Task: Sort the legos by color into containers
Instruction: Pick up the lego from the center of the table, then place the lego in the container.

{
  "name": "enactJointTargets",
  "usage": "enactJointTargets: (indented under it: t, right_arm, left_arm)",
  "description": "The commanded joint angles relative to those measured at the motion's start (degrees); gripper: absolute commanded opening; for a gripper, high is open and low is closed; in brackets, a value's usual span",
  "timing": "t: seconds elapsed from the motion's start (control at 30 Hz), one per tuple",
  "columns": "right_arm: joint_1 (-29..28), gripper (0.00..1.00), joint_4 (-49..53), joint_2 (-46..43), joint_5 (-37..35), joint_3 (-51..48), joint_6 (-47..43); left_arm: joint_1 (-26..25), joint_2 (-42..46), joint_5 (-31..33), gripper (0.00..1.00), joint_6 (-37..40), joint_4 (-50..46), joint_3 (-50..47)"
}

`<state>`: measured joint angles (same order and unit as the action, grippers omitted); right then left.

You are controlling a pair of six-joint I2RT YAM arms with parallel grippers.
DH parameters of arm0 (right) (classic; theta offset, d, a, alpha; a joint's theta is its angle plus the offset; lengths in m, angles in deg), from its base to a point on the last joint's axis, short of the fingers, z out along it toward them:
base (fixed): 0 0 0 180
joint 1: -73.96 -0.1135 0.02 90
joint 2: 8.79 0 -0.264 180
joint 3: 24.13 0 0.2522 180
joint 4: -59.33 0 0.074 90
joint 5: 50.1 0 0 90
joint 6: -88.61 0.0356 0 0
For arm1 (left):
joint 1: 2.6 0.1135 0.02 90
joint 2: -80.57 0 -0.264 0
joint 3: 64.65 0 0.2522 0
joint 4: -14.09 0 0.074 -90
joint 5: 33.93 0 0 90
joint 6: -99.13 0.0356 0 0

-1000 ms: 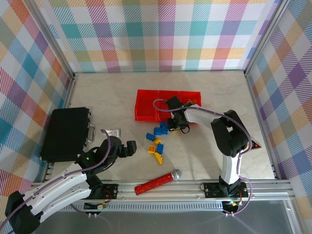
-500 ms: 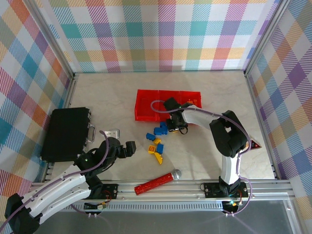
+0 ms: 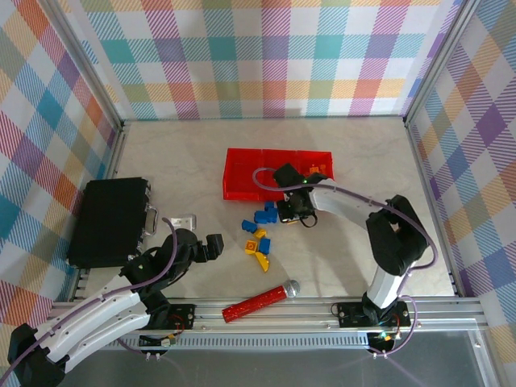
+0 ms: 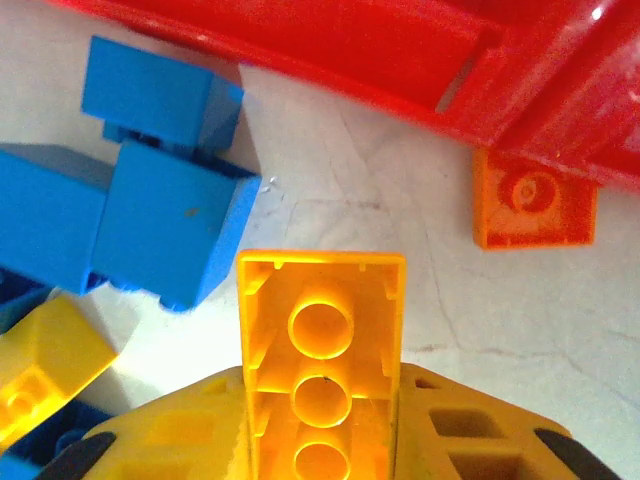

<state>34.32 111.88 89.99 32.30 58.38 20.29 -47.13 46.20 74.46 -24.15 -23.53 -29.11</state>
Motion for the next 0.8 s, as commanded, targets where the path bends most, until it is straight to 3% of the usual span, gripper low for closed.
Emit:
enactJointTargets:
  t: [0.0,0.23,0.77]
  right_arm:
    - [-0.35,0.23,1.81,-4.06,3.17,-1.62,2.24]
    - [-0.14,0.23,4.48,-4.63,-0.18,7.22,-0.15]
    - [5.35,0.24,10.88,19.96,-2.79,37.33,-7.32]
  left_arm:
    - [-0.68,0.57,1.07,1.00,-0.64,-0.10,-0.77]
    - [-0.65,0.42,1.12,1.00,-0.64,0.28,-0.69]
    - [-0.66,1.26,1.93,1.00,0.47,-3.02,0.83]
